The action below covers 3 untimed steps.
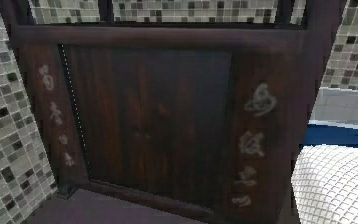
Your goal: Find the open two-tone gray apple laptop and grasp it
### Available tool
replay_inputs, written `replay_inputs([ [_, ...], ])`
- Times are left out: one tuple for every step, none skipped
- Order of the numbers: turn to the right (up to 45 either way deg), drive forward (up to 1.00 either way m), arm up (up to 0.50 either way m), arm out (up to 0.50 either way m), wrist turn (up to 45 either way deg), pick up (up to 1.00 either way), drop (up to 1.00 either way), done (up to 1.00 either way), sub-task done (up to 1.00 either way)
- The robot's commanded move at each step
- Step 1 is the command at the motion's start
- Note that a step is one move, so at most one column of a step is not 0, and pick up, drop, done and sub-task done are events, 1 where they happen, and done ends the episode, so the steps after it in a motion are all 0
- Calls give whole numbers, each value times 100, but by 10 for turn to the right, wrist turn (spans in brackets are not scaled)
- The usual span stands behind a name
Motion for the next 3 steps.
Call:
replay_inputs([
  [0,0,0,0,0,100,0,0,0],
  [0,0,10,0,0,0,0,0,0],
  [0,0,0,0,0,0,0,100,0],
])
